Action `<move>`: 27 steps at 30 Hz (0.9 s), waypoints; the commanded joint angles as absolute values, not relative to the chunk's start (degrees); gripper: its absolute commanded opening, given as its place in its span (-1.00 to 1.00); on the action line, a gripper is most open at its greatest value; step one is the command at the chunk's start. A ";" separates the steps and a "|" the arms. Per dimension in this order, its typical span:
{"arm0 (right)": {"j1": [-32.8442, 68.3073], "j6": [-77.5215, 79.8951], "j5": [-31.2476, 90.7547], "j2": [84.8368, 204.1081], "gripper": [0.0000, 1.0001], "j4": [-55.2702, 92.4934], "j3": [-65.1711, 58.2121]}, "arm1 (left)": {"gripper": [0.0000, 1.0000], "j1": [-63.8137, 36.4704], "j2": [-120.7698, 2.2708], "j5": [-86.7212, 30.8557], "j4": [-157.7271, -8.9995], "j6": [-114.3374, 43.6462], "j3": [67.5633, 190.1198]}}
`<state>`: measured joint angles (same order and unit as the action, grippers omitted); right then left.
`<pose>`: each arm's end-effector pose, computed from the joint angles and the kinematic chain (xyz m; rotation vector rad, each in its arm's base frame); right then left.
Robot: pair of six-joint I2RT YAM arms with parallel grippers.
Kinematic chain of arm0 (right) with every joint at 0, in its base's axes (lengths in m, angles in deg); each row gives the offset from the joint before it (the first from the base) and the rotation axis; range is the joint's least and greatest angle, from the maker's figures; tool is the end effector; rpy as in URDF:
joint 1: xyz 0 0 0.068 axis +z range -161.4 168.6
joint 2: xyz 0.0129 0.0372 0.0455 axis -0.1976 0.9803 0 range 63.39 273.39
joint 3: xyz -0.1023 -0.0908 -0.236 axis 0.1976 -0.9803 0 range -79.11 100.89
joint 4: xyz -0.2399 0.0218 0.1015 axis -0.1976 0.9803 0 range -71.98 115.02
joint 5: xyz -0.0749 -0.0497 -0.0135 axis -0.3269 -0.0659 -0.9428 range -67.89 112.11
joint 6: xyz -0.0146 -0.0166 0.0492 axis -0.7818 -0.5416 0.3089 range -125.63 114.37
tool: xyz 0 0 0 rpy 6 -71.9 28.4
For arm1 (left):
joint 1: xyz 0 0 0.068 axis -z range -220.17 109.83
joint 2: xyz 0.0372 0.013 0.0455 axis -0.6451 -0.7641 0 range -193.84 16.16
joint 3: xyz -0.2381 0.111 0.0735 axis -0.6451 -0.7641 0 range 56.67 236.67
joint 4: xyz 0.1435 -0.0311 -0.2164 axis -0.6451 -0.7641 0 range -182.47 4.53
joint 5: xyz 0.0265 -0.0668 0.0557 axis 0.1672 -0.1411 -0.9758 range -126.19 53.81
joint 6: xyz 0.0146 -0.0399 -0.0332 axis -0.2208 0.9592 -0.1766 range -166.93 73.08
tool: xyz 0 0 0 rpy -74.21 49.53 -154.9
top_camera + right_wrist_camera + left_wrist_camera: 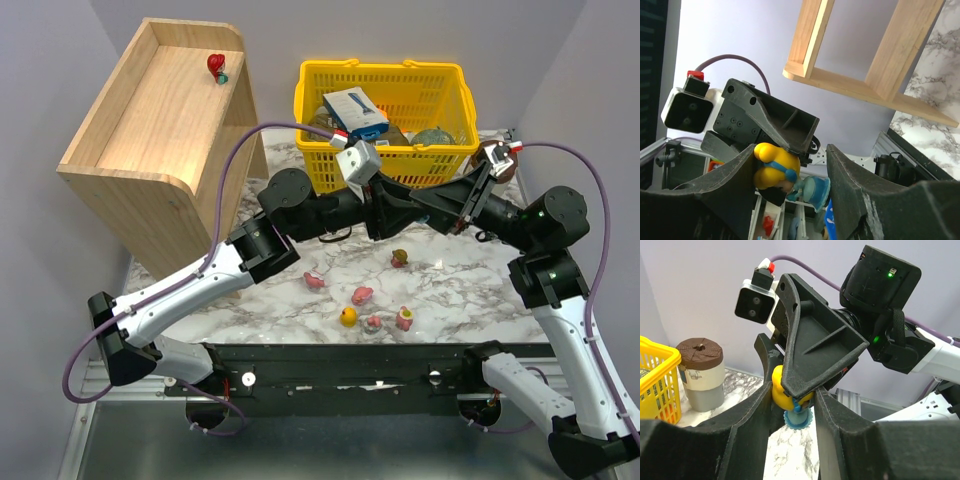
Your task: Place and organize the plastic toys onto the shelf
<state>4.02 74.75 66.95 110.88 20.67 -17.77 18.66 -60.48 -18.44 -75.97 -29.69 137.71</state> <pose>0.1499 0.0674 0.4442 0.1765 1.7345 1.8384 0.1478 -0.2654 0.4750 0.7793 1.2432 -1.3097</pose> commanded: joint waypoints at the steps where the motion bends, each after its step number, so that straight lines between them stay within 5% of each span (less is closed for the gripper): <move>1: 4.34 73.21 67.29 110.68 -0.76 16.44 -17.59 | -0.10 18.63 -62.15 -17.74 -74.74 -28.56 139.82; 9: 4.34 73.82 66.85 110.59 -0.76 15.47 -18.29 | -0.21 18.63 -63.47 -18.53 -73.95 -28.29 140.17; 18: 4.25 77.08 66.06 111.12 -0.73 19.75 -17.42 | -0.87 18.63 -63.82 -21.34 -75.27 -32.85 140.34; 20: 4.34 77.08 65.88 111.20 -0.67 21.17 -16.98 | -1.00 18.63 -63.74 -22.04 -75.97 -33.82 140.26; 27: 4.34 77.43 64.13 110.94 -0.22 23.03 -17.06 | -1.00 18.63 -63.56 -23.80 -77.03 -36.29 139.73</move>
